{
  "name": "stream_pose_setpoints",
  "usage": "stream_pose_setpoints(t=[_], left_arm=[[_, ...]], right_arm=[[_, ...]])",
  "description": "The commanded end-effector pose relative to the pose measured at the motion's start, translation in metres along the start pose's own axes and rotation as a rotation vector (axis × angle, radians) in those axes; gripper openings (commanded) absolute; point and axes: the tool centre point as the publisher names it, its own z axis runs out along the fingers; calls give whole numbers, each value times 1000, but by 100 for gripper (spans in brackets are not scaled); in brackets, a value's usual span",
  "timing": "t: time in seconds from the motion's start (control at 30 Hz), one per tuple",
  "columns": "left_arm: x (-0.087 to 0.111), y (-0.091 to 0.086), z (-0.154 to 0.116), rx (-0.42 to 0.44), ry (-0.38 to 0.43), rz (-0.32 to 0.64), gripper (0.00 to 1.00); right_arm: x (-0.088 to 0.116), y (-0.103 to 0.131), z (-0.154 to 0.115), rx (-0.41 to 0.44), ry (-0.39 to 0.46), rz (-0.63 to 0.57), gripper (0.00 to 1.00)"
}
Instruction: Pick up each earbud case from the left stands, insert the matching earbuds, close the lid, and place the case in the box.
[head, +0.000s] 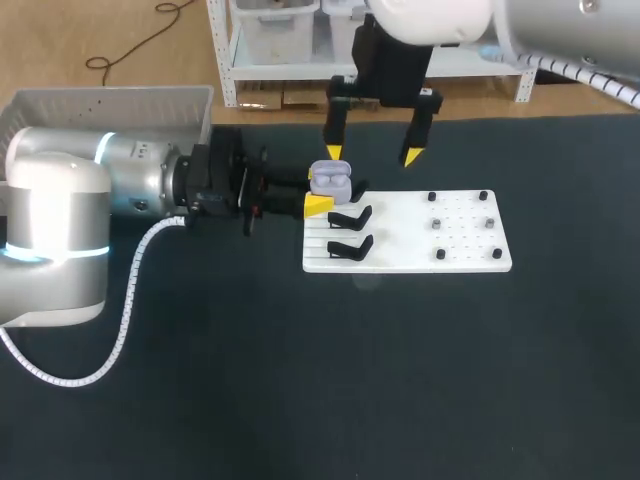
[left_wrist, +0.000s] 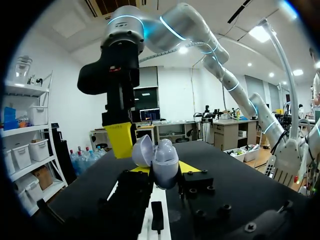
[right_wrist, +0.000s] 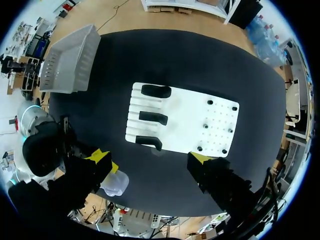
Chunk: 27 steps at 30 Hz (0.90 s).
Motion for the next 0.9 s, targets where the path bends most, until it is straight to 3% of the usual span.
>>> stream_pose_setpoints(t=[0.03,0.43,0.6,0.73,0.9], left_arm=[[1,-1,0,-3,-1,2,0],[1,-1,0,-3,-1,2,0],[1,-1,0,-3,-1,2,0],[1,-1,0,-3,-1,2,0],[1,-1,0,-3,-1,2,0]], right_arm=[[6,3,-3,-2,6,-12,100],[11,9,-4,-8,29,-44,100],[16,9,-24,47,-115,-29,100],[28,17,-51,94,-215,-92,100],[50,23,-74,134,-270,-182,100]])
